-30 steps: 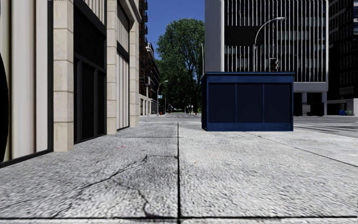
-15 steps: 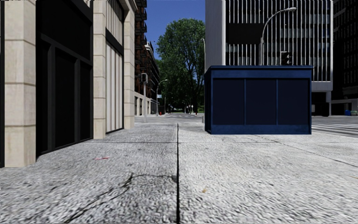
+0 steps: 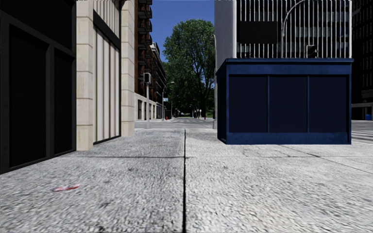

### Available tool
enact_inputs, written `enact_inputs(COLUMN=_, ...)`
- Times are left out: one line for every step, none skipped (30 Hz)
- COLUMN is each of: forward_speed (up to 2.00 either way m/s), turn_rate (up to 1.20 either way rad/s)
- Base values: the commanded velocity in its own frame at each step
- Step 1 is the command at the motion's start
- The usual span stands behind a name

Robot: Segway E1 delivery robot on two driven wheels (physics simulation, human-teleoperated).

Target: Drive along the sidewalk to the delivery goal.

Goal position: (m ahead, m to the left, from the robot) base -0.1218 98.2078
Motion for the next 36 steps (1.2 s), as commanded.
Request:
enact_inputs(forward_speed=2.00, turn_rate=0.00)
enact_inputs(forward_speed=2.00, turn_rate=0.00)
enact_inputs(forward_speed=2.00, turn_rate=0.00)
enact_inputs(forward_speed=2.00, turn_rate=0.00)
enact_inputs(forward_speed=2.00, turn_rate=0.00)
enact_inputs(forward_speed=2.00, turn_rate=0.00)
enact_inputs(forward_speed=2.00, turn_rate=0.00)
enact_inputs(forward_speed=2.00, turn_rate=0.00)
enact_inputs(forward_speed=2.00, turn_rate=0.00)
enact_inputs(forward_speed=2.00, turn_rate=0.00)
enact_inputs(forward_speed=2.00, turn_rate=0.00)
enact_inputs(forward_speed=2.00, turn_rate=0.00)
enact_inputs(forward_speed=2.00, turn_rate=0.00)
enact_inputs(forward_speed=2.00, turn_rate=0.00)
enact_inputs(forward_speed=2.00, turn_rate=0.00)
enact_inputs(forward_speed=2.00, turn_rate=0.00)
enact_inputs(forward_speed=2.00, turn_rate=0.00)
enact_inputs(forward_speed=2.00, turn_rate=0.00)
enact_inputs(forward_speed=2.00, turn_rate=0.00)
enact_inputs(forward_speed=2.00, turn_rate=0.00)
enact_inputs(forward_speed=2.00, turn_rate=0.00)
enact_inputs(forward_speed=2.00, turn_rate=0.00)
enact_inputs(forward_speed=2.00, turn_rate=0.00)
enact_inputs(forward_speed=2.00, turn_rate=0.00)
enact_inputs(forward_speed=2.00, turn_rate=0.00)
enact_inputs(forward_speed=2.00, turn_rate=0.00)
enact_inputs(forward_speed=2.00, turn_rate=0.00)
enact_inputs(forward_speed=2.00, turn_rate=0.00)
enact_inputs(forward_speed=2.00, turn_rate=0.00)
enact_inputs(forward_speed=2.00, turn_rate=0.00)
enact_inputs(forward_speed=2.00, turn_rate=0.00)
enact_inputs(forward_speed=2.00, turn_rate=0.00)
enact_inputs(forward_speed=2.00, turn_rate=0.00)
enact_inputs(forward_speed=2.00, turn_rate=0.00)
enact_inputs(forward_speed=2.00, turn_rate=0.00)
enact_inputs(forward_speed=2.00, turn_rate=0.00)
